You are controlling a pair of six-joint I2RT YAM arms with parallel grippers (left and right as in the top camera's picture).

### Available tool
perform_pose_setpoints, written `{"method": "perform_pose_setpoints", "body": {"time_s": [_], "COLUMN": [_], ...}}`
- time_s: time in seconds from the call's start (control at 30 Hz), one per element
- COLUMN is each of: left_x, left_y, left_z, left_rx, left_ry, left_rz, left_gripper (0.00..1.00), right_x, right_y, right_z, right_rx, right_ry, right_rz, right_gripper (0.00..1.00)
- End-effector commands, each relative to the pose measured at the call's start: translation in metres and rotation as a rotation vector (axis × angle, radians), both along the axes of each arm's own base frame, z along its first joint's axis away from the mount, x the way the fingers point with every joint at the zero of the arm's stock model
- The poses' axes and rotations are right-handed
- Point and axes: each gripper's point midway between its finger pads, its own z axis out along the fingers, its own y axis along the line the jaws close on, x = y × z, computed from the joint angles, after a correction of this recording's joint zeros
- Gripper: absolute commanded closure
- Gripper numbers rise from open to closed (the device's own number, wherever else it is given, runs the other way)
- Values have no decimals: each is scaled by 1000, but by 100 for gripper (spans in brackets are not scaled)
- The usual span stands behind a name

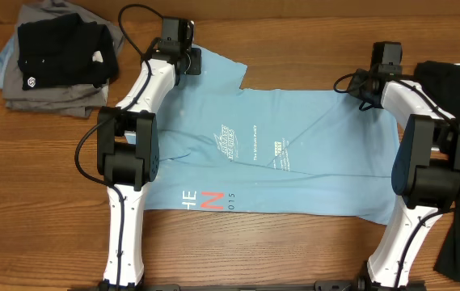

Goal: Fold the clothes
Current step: 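Fold the shirt's far half toward the near edge with both grippers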

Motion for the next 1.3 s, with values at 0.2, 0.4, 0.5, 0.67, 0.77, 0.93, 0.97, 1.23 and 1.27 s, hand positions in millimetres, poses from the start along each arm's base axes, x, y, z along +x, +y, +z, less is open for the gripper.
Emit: {"method": "perform_pose_setpoints", "body": {"time_s": [0.2,0.4,0.5,0.67,0.77,0.93,0.97,1.23,1.27], "left_x": [-11,-18,-30,-46,-62,-94,-100,-154,-160], "left_y": [5,6,10,19,22,32,36,62,65], "left_z": [-4,54,87,131,151,161,161,151,151], "left_rx": [19,12,17,36,32,60,78,135,138], "left_ry": [54,20,21,4,21,112,131,335,357], "left_rz": [20,19,23,46,62,84,94,197,205], "left_gripper": [96,96,96,96,96,96,96,96,96], "right_x": [-12,-12,-13,-29,-40,-60,-65,-100,-104], "right_y": [-12,-21,-18,-16,-15,-18,-20,-27,-26], "right_z": [-4,31,56,83,91,90,88,83,85], "right_rx": [-70,-11,33,33,34,69,78,185,204], "right_ry": [102,79,52,63,90,147,161,275,281], "right_rz": [-45,-182,-190,-192,-193,-272,-299,-427,-440], "right_gripper": [96,96,96,96,96,96,96,96,96]}}
